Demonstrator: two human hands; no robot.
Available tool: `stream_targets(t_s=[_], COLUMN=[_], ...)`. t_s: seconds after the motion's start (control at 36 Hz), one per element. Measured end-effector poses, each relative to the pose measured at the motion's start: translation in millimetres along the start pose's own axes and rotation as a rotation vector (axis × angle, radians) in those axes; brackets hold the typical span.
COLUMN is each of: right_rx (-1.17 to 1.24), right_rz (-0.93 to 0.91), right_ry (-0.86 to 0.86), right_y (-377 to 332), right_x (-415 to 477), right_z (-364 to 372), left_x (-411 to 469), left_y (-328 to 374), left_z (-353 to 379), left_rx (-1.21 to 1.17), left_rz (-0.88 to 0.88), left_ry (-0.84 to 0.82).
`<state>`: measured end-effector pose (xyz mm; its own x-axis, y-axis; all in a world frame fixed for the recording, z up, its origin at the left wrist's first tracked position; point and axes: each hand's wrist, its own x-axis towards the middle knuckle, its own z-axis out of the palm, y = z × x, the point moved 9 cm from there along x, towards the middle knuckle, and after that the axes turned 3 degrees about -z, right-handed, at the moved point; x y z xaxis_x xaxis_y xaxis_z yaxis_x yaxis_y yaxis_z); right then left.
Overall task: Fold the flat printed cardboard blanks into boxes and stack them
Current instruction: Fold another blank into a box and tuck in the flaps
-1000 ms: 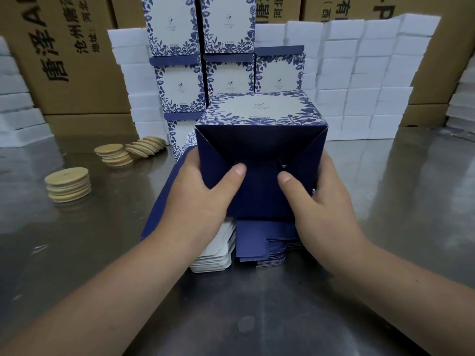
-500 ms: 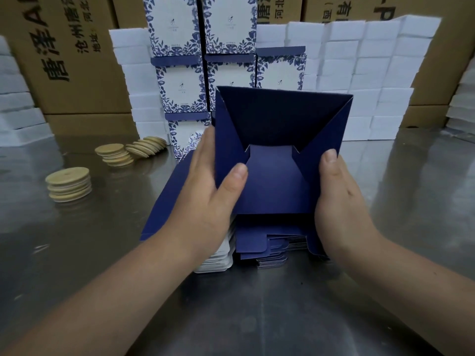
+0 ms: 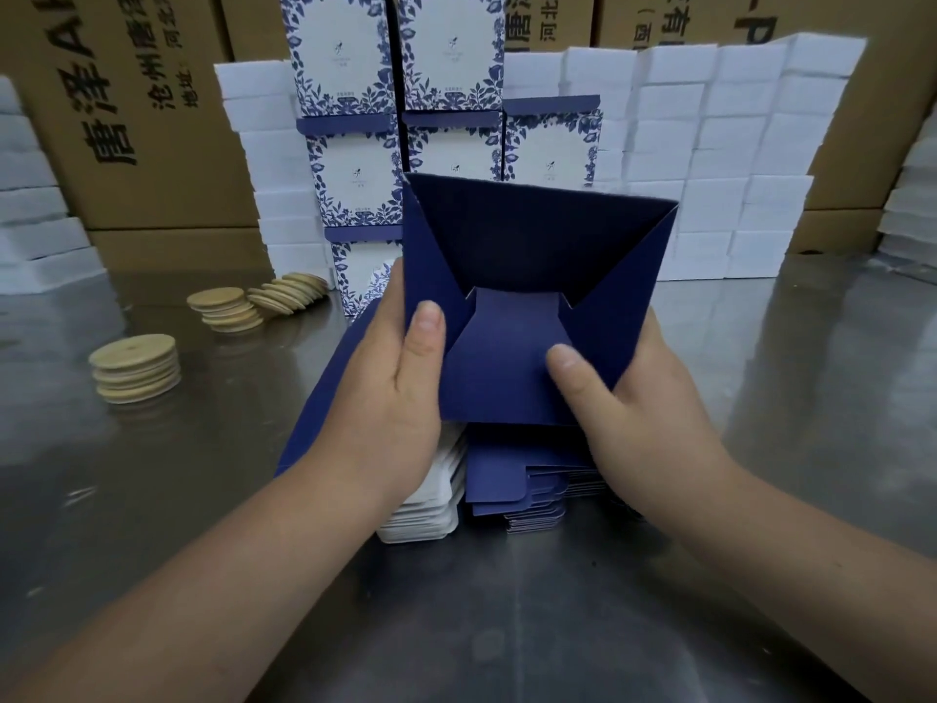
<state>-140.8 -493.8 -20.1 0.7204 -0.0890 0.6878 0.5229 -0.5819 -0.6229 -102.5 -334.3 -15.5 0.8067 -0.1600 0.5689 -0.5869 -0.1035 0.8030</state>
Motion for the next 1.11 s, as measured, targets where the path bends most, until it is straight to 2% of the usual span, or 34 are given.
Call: stream_targets(t_s=[0.17,0.28,0.36,0.44,0.53,0.64,0.78,0.92,1.11], right_rx=[-0.147,-0.144,-0.184,-0.242,-0.251,-0.232,-0.226,-0.117,0.062], right_rz=[-0.022,-0.052,-0.092,-0.101,-0.092,-0.084,-0.044,-0.025,-0.014], right_ry=[-0.019,-0.014,-0.012,-0.010,-0.028,-0.057,-0.010,-0.009,0.112], right_y=[-4.1,-5.1,-6.3,-5.2,-3.1,-1.3,-0.2,-4.7,-0.6], right_x=[2.5,2.2,2.9,5.7,7.6,8.6,8.7,7.8,7.0], right_z=[-3.7,-7.2,-9.0,-11.0,-9.7,-6.6,-9.6,-8.3,-18.0], left_x=[-0.1,-0.1,0.7,2.9,4.7,4.1,5.0,3.2,-4.0], left_y=[-6.7,-6.3,-0.7,-6.0,-4.1,4.1,3.1,4.8,4.0], left_z=[-5.8,-5.3,6.2,-0.8,-1.6,3.0,5.4,10.9,19.4], left_rx=[-0.017,-0.258,-0.459,-0.644,-0.740,-0.760,-0.754,-0.737,-0.711], left_rz=[-0.090,-0.139,-0.174,-0.267,-0.270,-0.230,-0.236,-0.267,-0.336], left_ry=[0.051,0.091,-0.039,0.001,0.030,-0.023,-0.059,-0.116,-0.139])
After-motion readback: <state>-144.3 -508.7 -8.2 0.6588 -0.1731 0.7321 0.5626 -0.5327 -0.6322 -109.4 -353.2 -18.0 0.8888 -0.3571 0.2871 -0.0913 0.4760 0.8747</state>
